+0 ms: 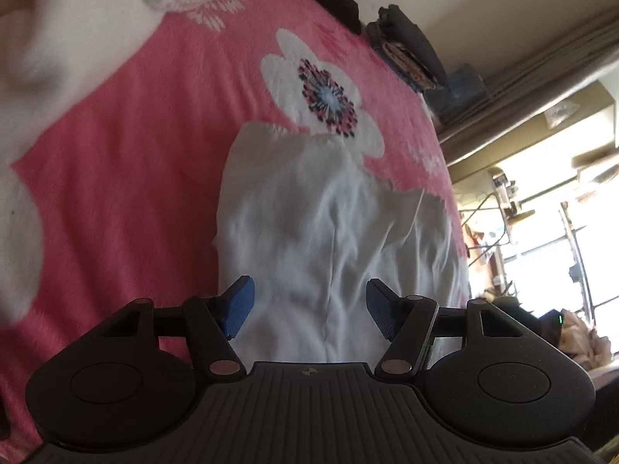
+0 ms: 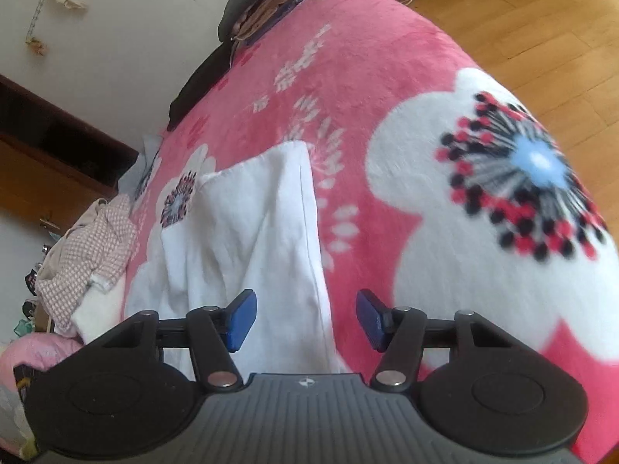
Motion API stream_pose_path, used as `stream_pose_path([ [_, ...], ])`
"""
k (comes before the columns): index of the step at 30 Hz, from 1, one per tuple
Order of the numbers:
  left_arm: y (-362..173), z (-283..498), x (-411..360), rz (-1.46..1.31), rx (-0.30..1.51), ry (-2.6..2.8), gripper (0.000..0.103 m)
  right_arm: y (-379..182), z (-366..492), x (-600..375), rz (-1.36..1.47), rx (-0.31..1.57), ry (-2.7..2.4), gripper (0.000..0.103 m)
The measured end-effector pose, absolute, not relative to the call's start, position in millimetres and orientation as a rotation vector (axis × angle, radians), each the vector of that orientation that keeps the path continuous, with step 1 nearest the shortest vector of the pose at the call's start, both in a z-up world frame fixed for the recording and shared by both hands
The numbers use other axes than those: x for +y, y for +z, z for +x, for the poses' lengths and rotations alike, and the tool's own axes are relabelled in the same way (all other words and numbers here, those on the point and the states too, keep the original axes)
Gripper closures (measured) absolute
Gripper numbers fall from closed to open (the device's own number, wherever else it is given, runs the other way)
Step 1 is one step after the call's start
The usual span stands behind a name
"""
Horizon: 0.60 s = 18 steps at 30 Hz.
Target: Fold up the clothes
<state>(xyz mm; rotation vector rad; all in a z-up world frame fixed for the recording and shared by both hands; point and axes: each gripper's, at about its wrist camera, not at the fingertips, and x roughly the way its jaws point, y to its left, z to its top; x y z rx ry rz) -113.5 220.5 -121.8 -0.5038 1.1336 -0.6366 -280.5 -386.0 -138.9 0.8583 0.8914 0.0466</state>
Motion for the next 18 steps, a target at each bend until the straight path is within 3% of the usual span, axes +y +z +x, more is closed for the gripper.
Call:
stream_pose_path([
  [10, -125, -129, 223, -0.406, 1.174, -0.618, 0.039, -171, -267, -410, 1.187, 0.817, 0.19, 0.043],
  [18, -127, -127, 224, -0.4, 1.177, -0.613, 0.039, -175, -263, -415, 1.162, 0.838, 0.179, 0.043],
])
